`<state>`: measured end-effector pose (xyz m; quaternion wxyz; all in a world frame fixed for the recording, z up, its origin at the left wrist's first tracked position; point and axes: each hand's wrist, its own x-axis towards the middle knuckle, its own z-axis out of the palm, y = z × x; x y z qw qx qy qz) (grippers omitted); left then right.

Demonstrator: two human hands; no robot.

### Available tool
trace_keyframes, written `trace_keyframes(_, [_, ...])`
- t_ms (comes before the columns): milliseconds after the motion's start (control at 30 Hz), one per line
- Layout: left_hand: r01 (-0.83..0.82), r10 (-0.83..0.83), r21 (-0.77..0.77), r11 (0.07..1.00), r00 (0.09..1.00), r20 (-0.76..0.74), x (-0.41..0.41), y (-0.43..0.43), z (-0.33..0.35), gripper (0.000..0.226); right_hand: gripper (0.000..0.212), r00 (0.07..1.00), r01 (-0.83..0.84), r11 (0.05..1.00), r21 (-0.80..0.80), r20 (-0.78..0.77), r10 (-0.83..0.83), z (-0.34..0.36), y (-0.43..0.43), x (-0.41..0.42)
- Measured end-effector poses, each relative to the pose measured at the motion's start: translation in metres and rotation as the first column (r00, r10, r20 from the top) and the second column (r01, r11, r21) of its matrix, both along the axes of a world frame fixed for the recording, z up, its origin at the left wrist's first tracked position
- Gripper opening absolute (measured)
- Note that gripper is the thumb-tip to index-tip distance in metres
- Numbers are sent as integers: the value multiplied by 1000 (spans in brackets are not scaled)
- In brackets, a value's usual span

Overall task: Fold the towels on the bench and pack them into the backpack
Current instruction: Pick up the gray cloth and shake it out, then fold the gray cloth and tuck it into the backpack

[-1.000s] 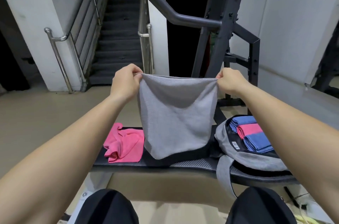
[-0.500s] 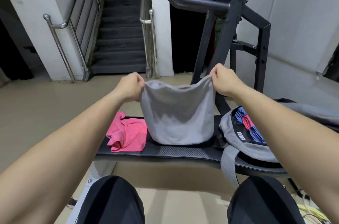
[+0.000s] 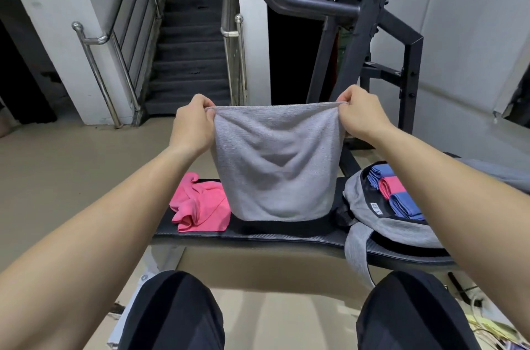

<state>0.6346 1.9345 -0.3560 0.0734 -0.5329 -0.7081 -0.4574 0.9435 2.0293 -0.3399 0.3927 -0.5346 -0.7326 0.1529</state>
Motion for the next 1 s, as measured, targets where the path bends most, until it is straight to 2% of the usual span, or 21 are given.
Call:
trace_keyframes(200, [-25,21,-131,991,999,-29,-11,27,-23,14,24,999,5,999,-51,48,-3,-17,25,-7])
trace_keyframes(367, [-36,22,-265,964,998,-56,-24,84,-81,22,26,987,60,984,-168,159,-33,-73,79,-22])
trace_keyframes(533, [16,4,-320,947,998,62,-38,151,-147,18,24,956,149,963,-225,280,-83,-139,142,-39])
trace_keyframes(800, [9,31,-256,967,988,153,-51,208,-188,17,19,995,104,947,-305,28,-101,-180,197,-59])
trace_keyframes(1000, [37,2,-258,966,989,148,-46,177,-207,18,18,988,-22,910,-414,-146,-43,-196,172,-44])
